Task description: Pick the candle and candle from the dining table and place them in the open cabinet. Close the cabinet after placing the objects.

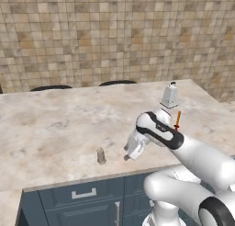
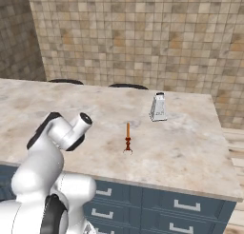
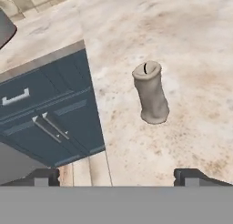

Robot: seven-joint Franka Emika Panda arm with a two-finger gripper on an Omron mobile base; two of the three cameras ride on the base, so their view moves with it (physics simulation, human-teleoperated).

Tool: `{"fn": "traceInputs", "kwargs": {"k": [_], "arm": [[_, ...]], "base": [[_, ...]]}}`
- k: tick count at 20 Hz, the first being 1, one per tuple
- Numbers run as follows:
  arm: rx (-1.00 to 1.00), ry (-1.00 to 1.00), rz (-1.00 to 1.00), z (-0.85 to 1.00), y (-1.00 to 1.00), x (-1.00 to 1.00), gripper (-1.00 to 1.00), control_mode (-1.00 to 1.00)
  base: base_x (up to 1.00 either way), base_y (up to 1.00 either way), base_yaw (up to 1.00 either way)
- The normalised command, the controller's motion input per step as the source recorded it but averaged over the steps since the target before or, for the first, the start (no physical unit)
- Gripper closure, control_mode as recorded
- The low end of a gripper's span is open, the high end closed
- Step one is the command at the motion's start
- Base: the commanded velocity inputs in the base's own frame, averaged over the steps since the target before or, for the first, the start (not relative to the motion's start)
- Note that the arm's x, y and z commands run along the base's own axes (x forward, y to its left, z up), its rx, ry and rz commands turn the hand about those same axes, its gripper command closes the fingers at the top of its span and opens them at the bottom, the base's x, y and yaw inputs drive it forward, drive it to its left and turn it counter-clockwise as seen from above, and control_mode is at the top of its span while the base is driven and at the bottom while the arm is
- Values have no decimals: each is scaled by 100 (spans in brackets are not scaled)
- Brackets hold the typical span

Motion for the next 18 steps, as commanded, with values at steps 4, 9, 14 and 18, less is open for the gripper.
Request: {"fn": "traceInputs", "kwargs": {"k": [4, 9, 14, 18], "arm": [[32, -3, 12, 0, -17, 0, -100, -100], [21, -5, 3, 0, -3, 0, -100, -100], [14, -3, 0, 0, 0, 0, -100, -100], [6, 0, 0, 0, 10, 0, -100, -100]], "base": [[0, 0, 0], [0, 0, 0], [0, 0, 0], [0, 0, 0]]}}
